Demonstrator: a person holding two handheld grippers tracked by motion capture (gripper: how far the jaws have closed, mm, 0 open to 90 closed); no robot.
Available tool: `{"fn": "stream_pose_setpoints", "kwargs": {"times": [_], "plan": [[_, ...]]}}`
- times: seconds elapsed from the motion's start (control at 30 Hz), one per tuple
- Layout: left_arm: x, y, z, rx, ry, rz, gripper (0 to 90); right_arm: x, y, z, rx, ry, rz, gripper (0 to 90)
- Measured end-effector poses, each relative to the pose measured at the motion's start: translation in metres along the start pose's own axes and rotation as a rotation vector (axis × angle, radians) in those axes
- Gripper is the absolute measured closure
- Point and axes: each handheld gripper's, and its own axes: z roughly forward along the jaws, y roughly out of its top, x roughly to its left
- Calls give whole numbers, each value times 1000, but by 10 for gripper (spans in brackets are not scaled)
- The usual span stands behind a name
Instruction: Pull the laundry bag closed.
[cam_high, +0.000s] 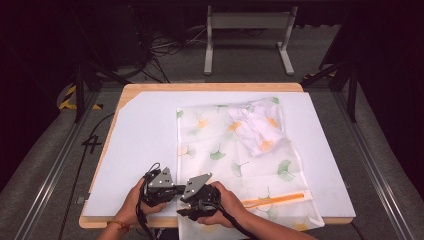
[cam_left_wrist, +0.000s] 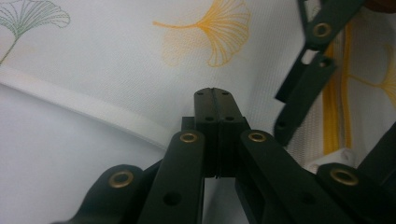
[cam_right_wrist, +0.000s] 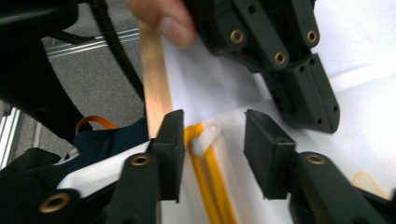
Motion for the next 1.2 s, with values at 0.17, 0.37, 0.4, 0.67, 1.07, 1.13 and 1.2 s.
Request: {"fn": "stream_pose_setpoints", "kwargs": {"times": [0.17, 0.37, 0.4, 0.67, 1.07, 1.13, 1.2], "plan": [[0, 0, 0, -2, 2, 4, 900, -3, 5, 9, 30, 37, 5, 542], [0, 0, 0, 0, 1, 4, 900, -5, 7, 4, 10, 85, 20, 765], [0, 0, 0, 0, 1, 5, 900, -5, 6, 4, 7, 82, 22, 770], [0, 0, 0, 0, 0, 6, 900, -9, 2, -9, -35, 91, 72, 851], [1, 0, 0, -5, 0, 2, 900, -13, 3, -6, -21, 82, 61, 725], [1, 0, 0, -2, 0, 4, 900, -13, 4, -2, -6, 95, 62, 689], [1, 0, 0, -2, 0, 4, 900, -12, 5, 0, 4, 90, 61, 684]]}}
